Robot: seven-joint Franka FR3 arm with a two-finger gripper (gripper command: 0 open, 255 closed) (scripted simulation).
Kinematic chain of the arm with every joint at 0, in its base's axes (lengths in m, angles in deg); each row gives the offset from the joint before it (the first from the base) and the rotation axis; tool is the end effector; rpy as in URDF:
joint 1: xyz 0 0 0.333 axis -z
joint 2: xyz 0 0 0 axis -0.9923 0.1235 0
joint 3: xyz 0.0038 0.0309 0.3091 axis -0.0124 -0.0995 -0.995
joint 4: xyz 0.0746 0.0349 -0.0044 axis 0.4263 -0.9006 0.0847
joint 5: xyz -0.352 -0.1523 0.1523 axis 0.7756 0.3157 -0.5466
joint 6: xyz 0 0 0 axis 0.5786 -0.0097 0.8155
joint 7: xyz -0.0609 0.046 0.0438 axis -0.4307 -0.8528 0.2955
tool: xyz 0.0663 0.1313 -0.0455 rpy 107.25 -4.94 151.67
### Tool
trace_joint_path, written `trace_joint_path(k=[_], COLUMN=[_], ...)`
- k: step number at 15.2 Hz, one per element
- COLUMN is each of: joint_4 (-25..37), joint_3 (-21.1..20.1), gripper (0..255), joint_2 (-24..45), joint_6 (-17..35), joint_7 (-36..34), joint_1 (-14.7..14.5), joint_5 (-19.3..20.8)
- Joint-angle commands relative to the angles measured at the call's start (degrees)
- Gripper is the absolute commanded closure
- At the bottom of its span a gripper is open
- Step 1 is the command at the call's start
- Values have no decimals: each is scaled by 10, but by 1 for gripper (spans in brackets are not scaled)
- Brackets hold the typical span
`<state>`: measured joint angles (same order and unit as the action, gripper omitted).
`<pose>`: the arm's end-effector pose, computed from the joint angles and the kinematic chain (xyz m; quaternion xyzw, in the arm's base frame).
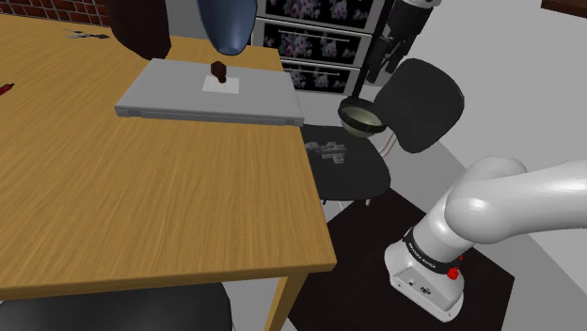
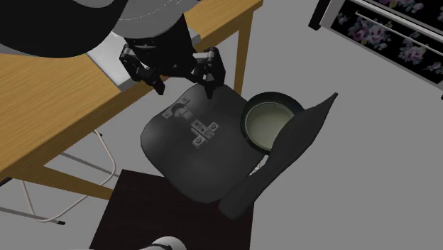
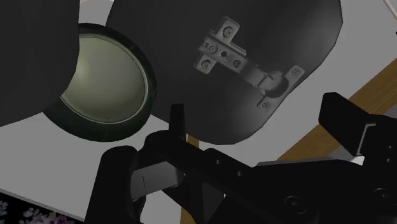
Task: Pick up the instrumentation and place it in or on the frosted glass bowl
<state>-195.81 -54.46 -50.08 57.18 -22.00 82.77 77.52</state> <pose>0.3502 -0.0374 0.5387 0.9979 0.0212 0.0465 0.0390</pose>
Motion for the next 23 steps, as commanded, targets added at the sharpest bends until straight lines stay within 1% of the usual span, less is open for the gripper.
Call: trace_joint_path(k=[1, 8, 16, 21, 23], joint_4=[0, -54, -90, -99, -103], joint_3=[0, 27, 47, 52, 52], gripper=[0, 0, 0, 0, 0], joint_2=[0, 89, 220, 314, 321], joint_6=[0, 110, 238, 318, 328], joint_7=[0, 112, 236, 310, 311], joint_1=[0, -43, -88, -112, -111], joint_5=[0, 18, 34, 43, 44])
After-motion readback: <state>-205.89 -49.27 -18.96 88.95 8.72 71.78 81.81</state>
